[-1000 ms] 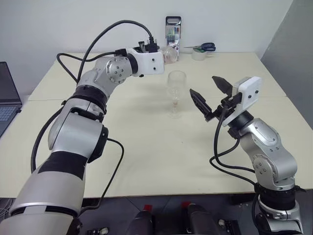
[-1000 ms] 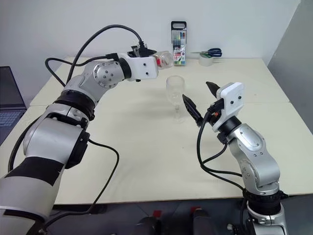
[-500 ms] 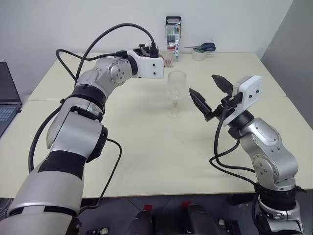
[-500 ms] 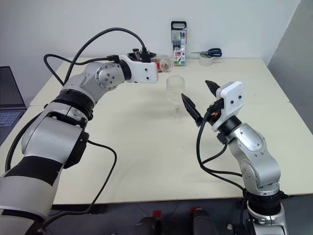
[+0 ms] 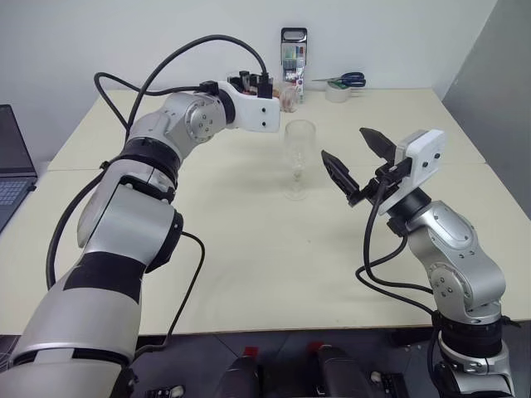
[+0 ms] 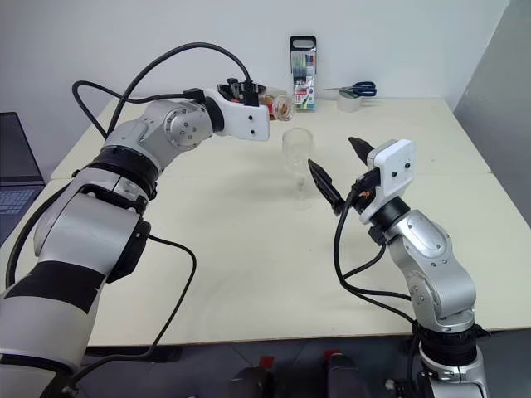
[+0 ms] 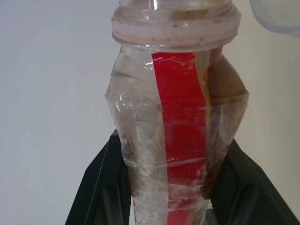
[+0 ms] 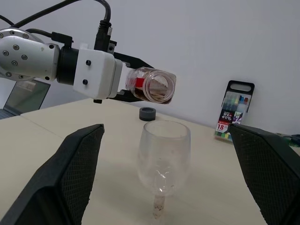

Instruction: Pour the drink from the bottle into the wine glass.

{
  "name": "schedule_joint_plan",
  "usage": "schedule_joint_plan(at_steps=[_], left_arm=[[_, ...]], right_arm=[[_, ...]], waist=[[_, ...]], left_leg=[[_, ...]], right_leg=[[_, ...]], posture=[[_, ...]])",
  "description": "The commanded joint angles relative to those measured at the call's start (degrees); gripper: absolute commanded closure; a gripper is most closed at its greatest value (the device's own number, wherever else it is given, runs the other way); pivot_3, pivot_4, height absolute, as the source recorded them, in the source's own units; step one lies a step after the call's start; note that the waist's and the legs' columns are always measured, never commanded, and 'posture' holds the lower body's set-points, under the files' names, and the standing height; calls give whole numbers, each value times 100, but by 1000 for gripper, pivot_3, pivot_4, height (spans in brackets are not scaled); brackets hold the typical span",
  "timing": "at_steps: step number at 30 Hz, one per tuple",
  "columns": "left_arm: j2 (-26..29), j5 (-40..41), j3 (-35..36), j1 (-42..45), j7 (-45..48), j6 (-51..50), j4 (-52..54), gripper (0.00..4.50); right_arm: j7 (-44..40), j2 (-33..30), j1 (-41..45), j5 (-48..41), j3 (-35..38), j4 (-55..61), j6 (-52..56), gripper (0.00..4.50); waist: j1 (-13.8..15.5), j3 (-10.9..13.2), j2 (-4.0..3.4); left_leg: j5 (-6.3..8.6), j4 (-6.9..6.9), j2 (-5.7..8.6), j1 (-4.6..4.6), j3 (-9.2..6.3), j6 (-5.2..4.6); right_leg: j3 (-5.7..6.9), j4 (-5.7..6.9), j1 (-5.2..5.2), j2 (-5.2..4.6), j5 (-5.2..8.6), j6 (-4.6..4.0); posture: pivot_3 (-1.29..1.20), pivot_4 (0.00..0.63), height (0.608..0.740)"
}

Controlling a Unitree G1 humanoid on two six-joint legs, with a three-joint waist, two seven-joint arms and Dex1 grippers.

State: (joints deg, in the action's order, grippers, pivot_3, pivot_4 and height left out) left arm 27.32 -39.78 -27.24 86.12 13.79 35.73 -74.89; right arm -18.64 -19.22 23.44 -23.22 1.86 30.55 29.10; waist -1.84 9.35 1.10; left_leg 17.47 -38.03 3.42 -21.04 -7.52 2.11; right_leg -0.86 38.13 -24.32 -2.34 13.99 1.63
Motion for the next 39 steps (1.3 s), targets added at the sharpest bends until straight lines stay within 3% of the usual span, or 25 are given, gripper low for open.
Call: schedule_joint_plan(at_steps=[1,39], left_arm=[[103,-34,-15,307,-171,52,62,2756],[162,-381,-317,447,-524,-6,-8,2756]], right_arm=[[29,1,138,4,15,207,-27,0],[-3,-29,209,-118,80,256,56,0]], waist=[[0,0,0],[0,0,0]], left_leg=[[0,0,0,0,0,0],[0,-1,1,0,2,0]], right_leg=[[0,0,0,0,0,0],[-1,2,0,0,0,0]], posture=[[0,150,740],[0,150,740]])
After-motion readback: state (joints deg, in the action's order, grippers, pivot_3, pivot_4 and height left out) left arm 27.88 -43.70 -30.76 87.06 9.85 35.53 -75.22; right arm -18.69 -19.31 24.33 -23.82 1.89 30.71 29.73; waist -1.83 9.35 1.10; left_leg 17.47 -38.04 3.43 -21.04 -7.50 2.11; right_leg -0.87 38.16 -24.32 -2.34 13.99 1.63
